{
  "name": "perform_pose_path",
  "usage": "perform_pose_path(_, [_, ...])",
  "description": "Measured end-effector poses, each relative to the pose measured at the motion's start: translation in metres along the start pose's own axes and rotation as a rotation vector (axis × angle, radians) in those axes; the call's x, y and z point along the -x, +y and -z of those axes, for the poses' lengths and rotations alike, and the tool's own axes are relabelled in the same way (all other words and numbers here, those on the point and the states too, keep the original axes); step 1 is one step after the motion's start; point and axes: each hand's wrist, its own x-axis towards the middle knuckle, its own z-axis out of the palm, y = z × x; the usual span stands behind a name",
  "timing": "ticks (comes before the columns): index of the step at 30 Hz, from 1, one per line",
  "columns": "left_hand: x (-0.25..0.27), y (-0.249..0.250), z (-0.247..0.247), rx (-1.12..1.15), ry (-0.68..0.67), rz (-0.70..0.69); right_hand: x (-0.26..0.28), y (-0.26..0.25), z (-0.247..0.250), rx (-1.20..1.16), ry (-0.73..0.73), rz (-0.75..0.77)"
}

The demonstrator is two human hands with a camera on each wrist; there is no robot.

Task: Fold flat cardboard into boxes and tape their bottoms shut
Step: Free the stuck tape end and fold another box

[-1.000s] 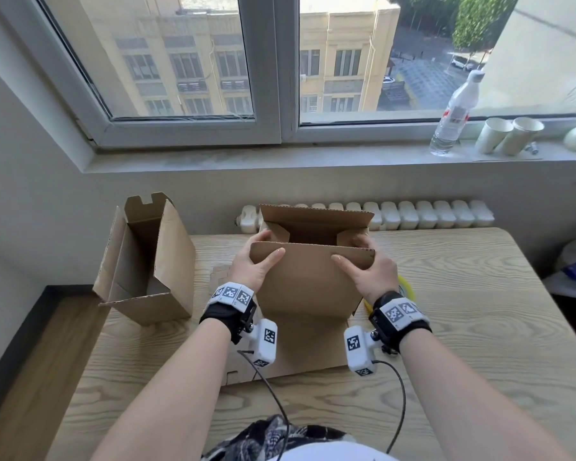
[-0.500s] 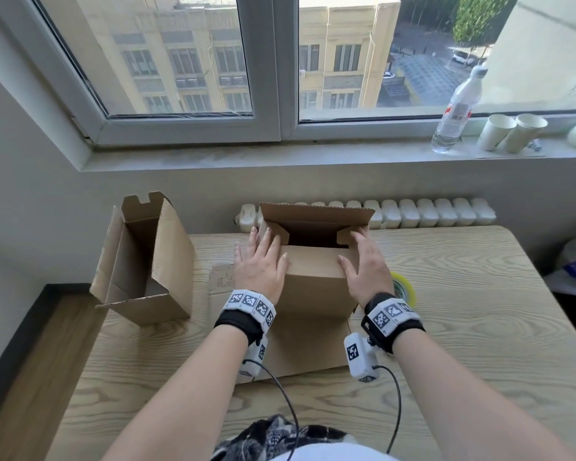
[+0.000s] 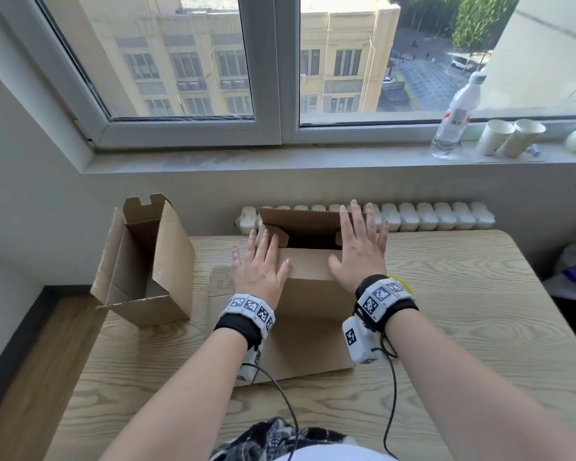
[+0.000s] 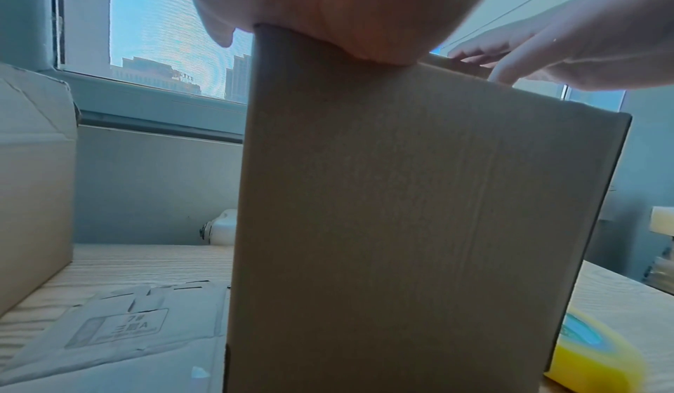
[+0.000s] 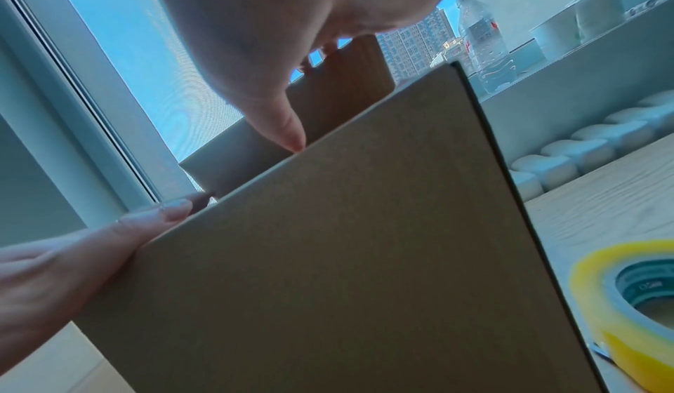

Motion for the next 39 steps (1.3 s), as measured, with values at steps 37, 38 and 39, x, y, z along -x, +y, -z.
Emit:
perform_pose_path(37, [-0.01,0.057,0.003,0.011,-0.121,-0.141,0.038,0.012,-0.025,0.055,-0.235,-0.006])
perform_pose_path(38, [-0.01,0.056,0.002,0.012,-0.121,-0.141,0.038,0.011,-0.026,0.056,-0.233,-0.003])
perform_pose_path(39, [-0.011,0.055,0.002,0.014,-0.117,-0.142,0.038,0.01,-0.026,0.056,-0.232,0.0])
